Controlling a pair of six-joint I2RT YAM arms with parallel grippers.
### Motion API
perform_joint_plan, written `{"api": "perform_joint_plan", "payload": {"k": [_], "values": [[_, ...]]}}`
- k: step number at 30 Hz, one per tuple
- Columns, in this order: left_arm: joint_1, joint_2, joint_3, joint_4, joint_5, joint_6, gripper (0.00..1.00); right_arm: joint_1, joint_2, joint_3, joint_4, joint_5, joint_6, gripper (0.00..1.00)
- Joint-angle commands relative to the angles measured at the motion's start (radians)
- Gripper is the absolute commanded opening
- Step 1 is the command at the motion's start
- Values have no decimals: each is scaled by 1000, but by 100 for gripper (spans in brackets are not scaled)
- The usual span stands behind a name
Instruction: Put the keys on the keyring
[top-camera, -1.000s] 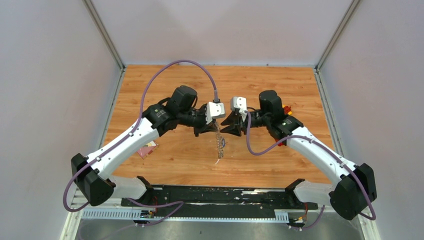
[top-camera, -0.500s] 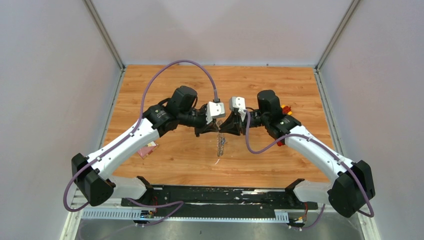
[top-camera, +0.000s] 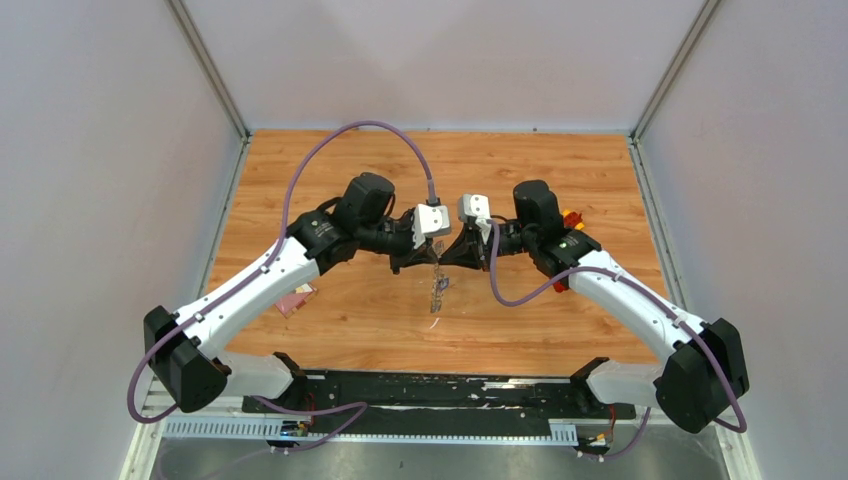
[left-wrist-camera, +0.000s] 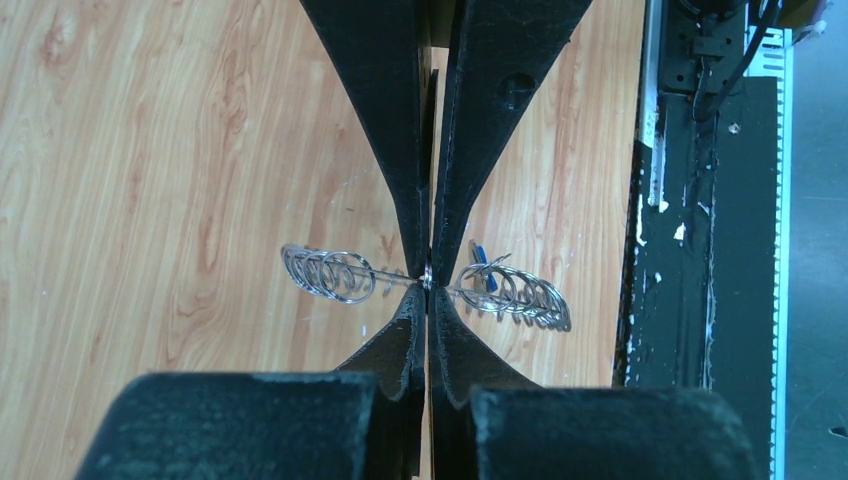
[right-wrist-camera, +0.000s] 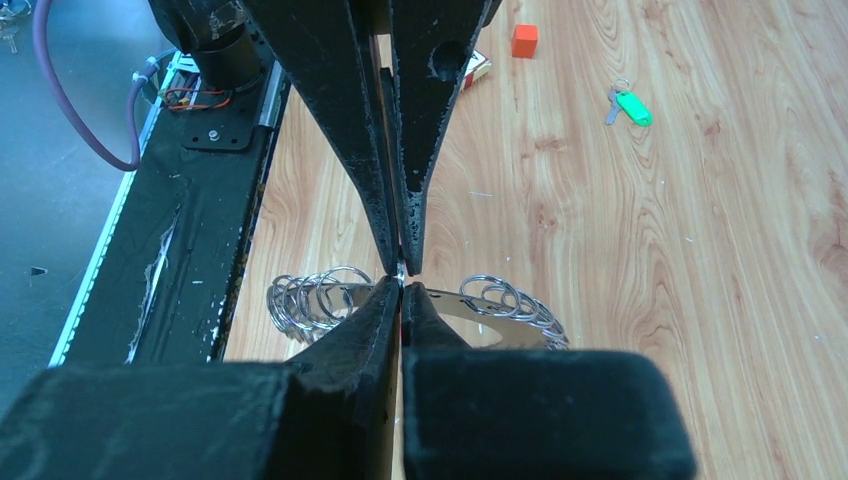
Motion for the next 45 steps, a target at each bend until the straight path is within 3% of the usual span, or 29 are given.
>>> {"api": "perform_joint_plan", "payload": {"k": [1, 3, 6, 8, 12, 17, 23, 35, 45], "values": [[-4, -23, -7, 56, 25, -10, 0, 7, -8, 10, 39, -33, -3, 0], [-2, -30, -13, 73, 20, 3, 4, 7, -18, 10, 50, -22, 5, 0], [9, -56, -33, 103, 31, 59, 33, 4, -31, 22, 62, -11, 32, 0], [62, -107, -103, 218, 83, 91, 44, 0, -34, 35, 86, -30, 88, 0], [159, -140, -188, 346, 208, 58, 47, -4, -31, 37, 125, -63, 157, 0], [201, -148, -262, 437, 340, 53, 46, -7, -34, 22, 157, -76, 180, 0], [201, -160, -334, 591, 453, -29, 36, -10, -30, 22, 159, -78, 188, 0], [200, -151, -390, 698, 490, -81, 27, -12, -15, 17, 159, -84, 190, 0], [194, -118, -390, 735, 483, -123, 6, -12, -12, 14, 159, -84, 188, 0]]}}
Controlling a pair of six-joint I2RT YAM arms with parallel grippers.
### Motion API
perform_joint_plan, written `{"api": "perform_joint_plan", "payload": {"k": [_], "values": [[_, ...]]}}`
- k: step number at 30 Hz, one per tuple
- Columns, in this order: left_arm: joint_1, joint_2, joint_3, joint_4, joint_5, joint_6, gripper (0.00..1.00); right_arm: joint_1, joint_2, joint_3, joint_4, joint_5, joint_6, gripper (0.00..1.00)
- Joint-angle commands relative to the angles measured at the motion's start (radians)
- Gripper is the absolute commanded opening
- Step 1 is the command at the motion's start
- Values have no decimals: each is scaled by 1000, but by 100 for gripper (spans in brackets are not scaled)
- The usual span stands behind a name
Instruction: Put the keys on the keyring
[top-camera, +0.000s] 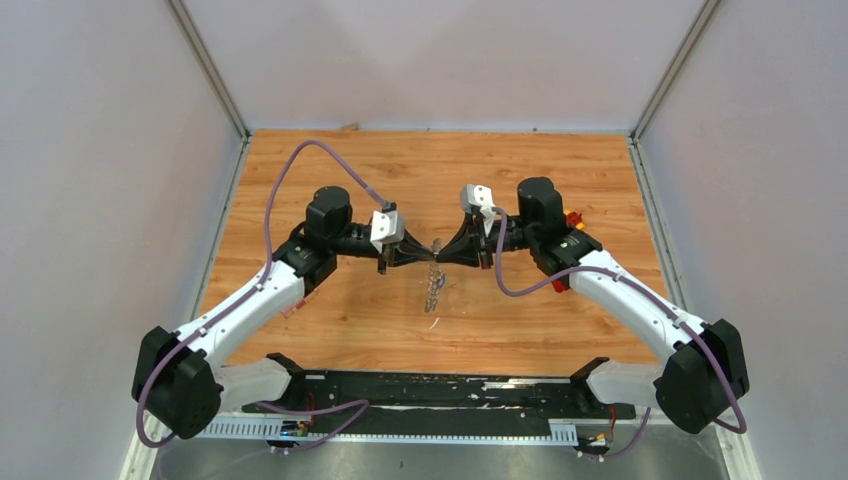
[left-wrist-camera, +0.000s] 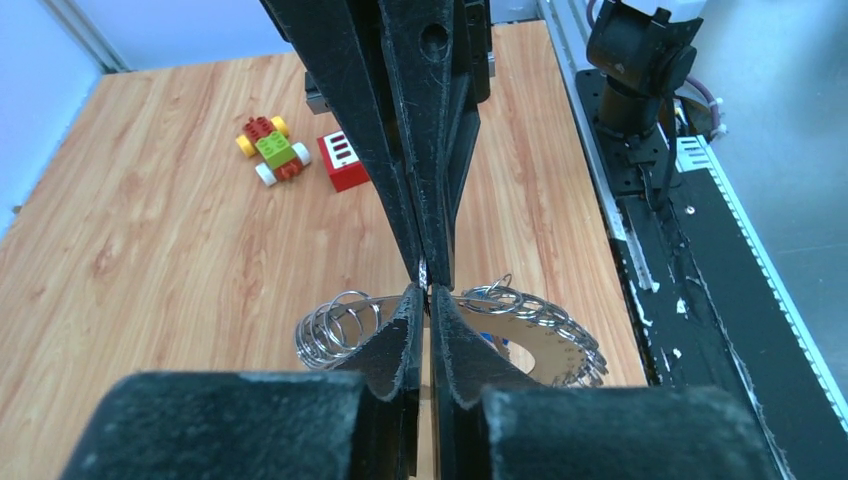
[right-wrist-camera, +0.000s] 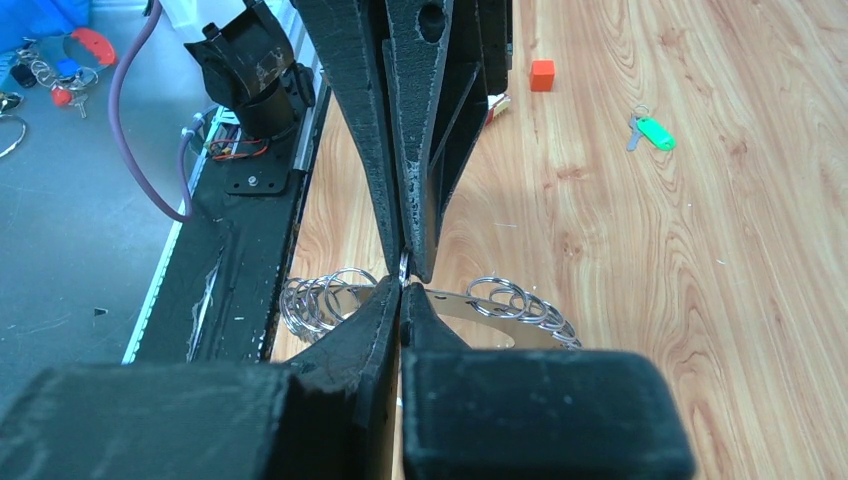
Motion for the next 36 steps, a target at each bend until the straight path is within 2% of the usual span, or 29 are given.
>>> {"api": "perform_joint_plan", "payload": {"k": [1, 5, 7, 8, 10, 14, 17, 22, 28, 36], "values": [[-6, 18, -1, 64, 14, -40, 3, -6, -11, 13, 58, -34, 11, 0], [-9, 22, -1, 58, -6, -57, 0, -5, -15, 8, 83, -25, 0, 0], [-10, 16, 20, 5, -42, -42, 0, -5, -16, 15, 35, 4, -40, 7], [-12, 13, 44, -46, -80, -21, 0, -4, -17, 26, -13, 24, -83, 14], [-25, 12, 120, -232, -188, 58, 0, -5, -23, 50, -96, 89, -165, 27], [-73, 59, 324, -635, -412, 213, 0, -5, -53, 35, -130, 147, -252, 42], [-112, 100, 437, -795, -524, 246, 0, -3, -50, 32, -123, 135, -253, 44], [-175, 142, 532, -916, -631, 244, 0, -4, -38, 42, -92, 103, -206, 42], [-189, 149, 574, -952, -557, 248, 0, 0, -28, 36, -48, 60, -159, 41], [-192, 151, 538, -867, -459, 197, 0, 34, 17, 22, 19, -16, -81, 37]]}}
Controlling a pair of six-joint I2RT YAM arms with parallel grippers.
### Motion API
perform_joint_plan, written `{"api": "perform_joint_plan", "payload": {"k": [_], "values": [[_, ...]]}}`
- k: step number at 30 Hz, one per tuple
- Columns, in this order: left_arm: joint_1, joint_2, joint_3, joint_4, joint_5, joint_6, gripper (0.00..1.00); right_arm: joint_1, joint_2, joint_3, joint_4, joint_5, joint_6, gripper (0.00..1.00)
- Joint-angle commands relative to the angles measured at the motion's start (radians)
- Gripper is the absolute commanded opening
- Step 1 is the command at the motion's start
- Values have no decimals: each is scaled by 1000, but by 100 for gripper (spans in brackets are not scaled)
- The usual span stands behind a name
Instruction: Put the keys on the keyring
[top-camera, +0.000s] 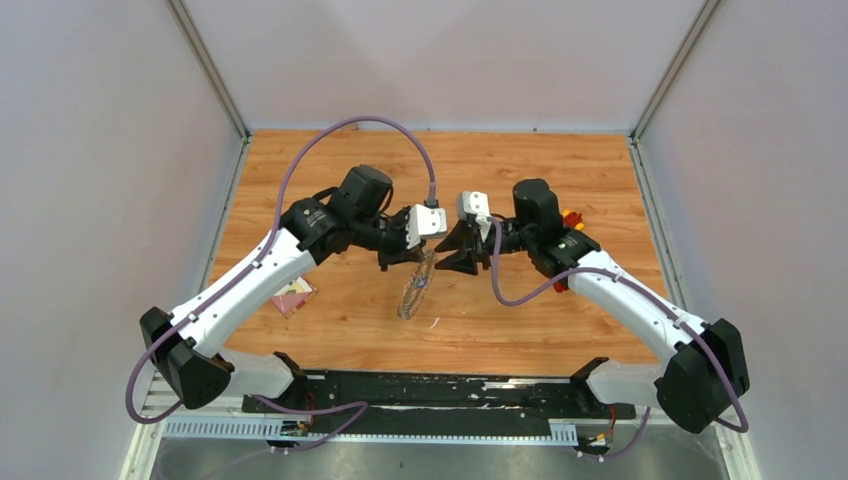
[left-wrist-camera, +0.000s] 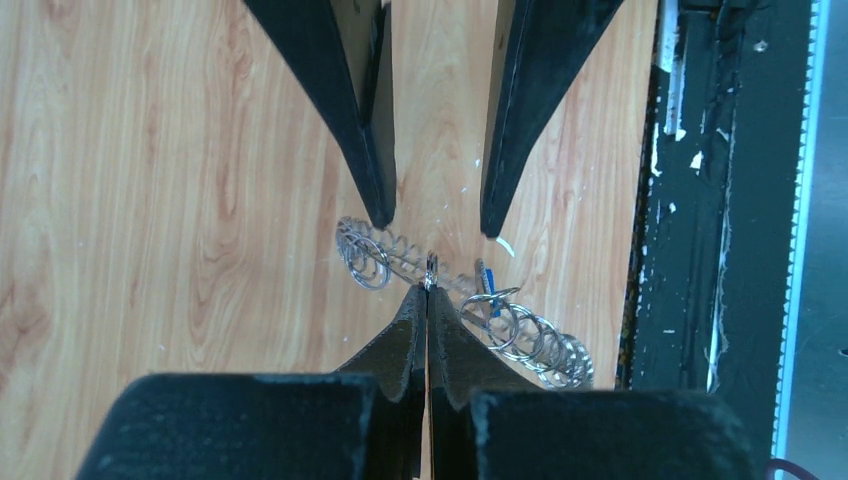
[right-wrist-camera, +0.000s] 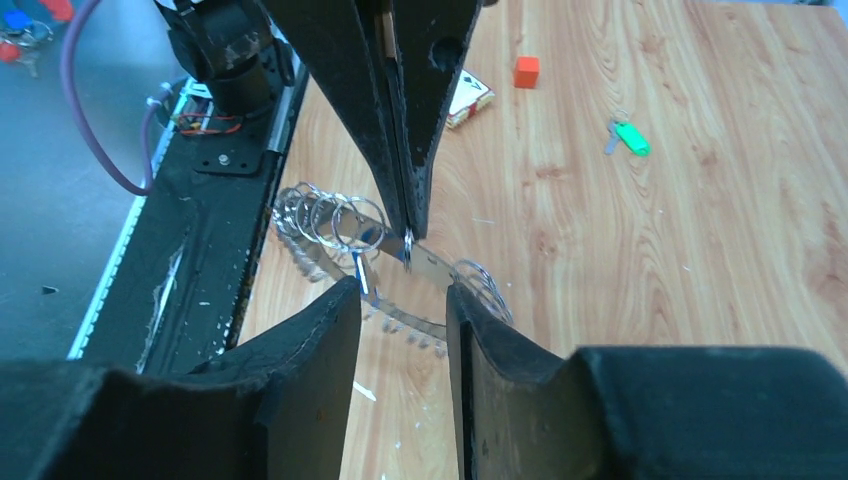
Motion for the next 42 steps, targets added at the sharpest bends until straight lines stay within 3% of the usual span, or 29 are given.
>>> {"api": "perform_joint_plan", "payload": {"k": [1, 14, 42], "values": [[-4, -4, 5, 70, 93, -32, 0, 18, 30, 13, 87, -69, 63, 36], [-4, 8, -30, 127, 120, -67, 0, 26, 39, 2, 104, -73, 68, 13], [-5, -45, -92, 178, 101, -52, 0, 23, 49, 21, -43, -34, -103, 15]]}}
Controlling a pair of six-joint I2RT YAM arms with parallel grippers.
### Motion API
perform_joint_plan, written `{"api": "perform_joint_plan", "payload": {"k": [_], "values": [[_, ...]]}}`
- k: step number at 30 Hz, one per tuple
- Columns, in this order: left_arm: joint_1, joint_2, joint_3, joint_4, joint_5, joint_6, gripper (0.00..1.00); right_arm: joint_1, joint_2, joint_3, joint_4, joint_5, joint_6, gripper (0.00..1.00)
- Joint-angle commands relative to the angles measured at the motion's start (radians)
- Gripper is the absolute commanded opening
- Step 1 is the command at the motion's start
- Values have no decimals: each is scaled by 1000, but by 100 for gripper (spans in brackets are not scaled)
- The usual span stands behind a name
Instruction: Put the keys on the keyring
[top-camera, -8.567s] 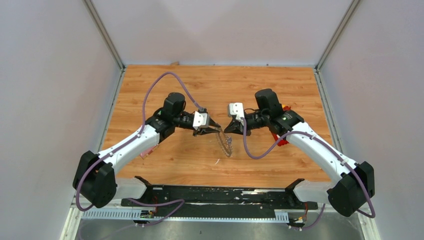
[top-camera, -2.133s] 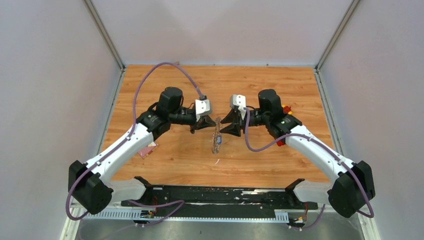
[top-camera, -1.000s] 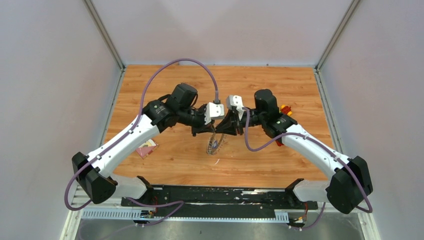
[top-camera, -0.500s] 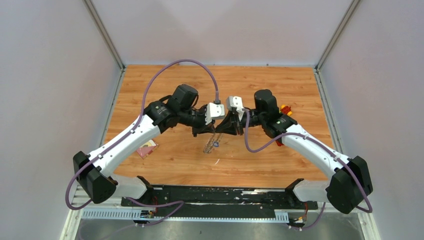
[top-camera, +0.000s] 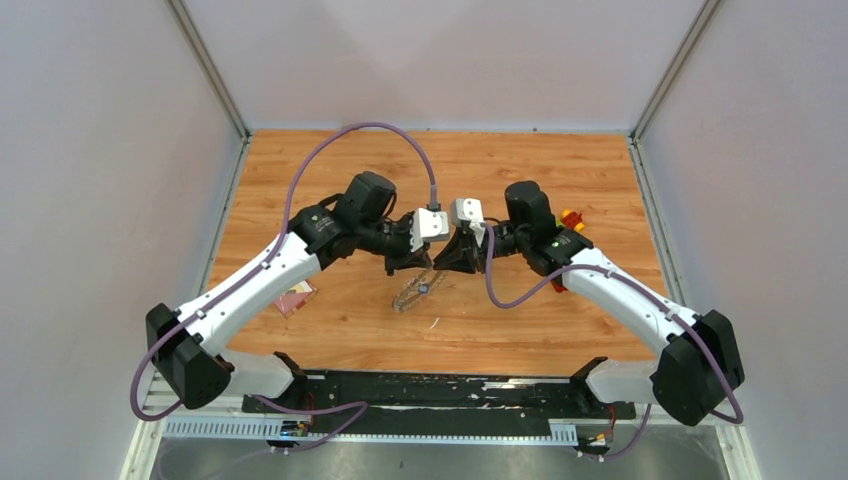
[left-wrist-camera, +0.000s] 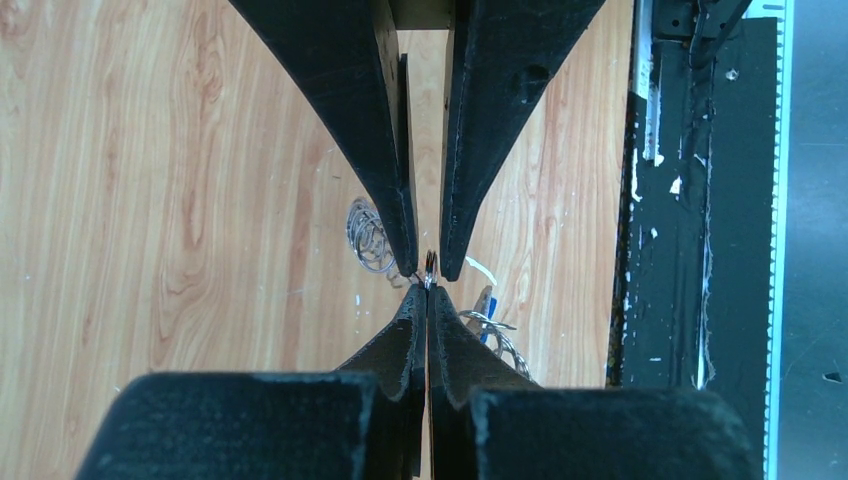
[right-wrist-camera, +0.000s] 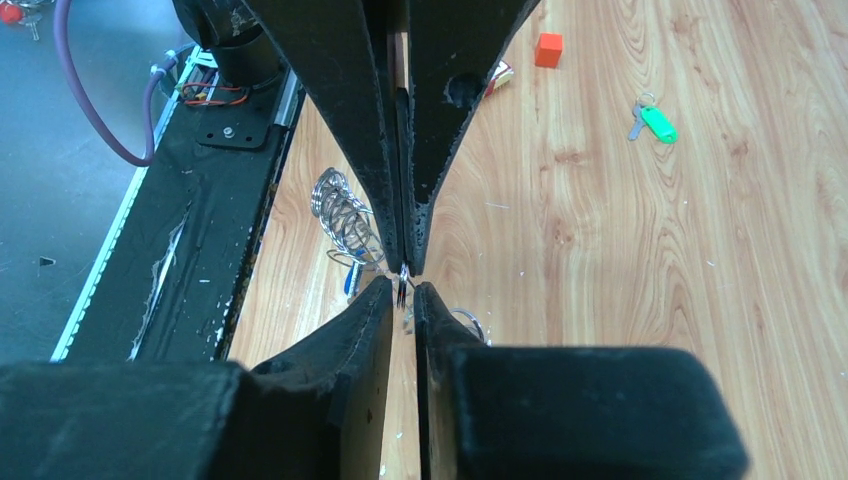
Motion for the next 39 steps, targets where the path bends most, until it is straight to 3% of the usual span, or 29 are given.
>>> {"api": "perform_joint_plan", "payload": {"k": [1, 7, 11, 17, 18, 21, 24, 31, 39], "values": [[-4, -50, -4, 56, 21, -2, 0, 3, 4, 24, -23, -14, -44, 15], [-5, -46, -9, 61, 26, -7, 0, 3, 10, 21, 9, -31, 1, 9], [-4, -40, -10, 66, 29, -10, 0, 3, 7, 12, 40, -26, 26, 0], [-5, -47, -24, 101, 30, -20, 0, 3, -16, 1, 67, 28, 39, 0], [-4, -54, -32, 117, 31, -17, 4, 1, -21, 1, 74, 29, 44, 0], [11, -95, -71, 178, 43, 0, 30, -15, -30, 5, 88, 17, 57, 0], [60, -156, -126, 254, 98, 11, 39, -39, -44, 10, 119, -21, 91, 0], [184, -216, -242, 451, 251, -30, 37, -77, -53, 18, 208, -98, 164, 0], [188, -196, -357, 757, 376, -160, 30, -90, -67, -26, 350, -131, 253, 0]]}}
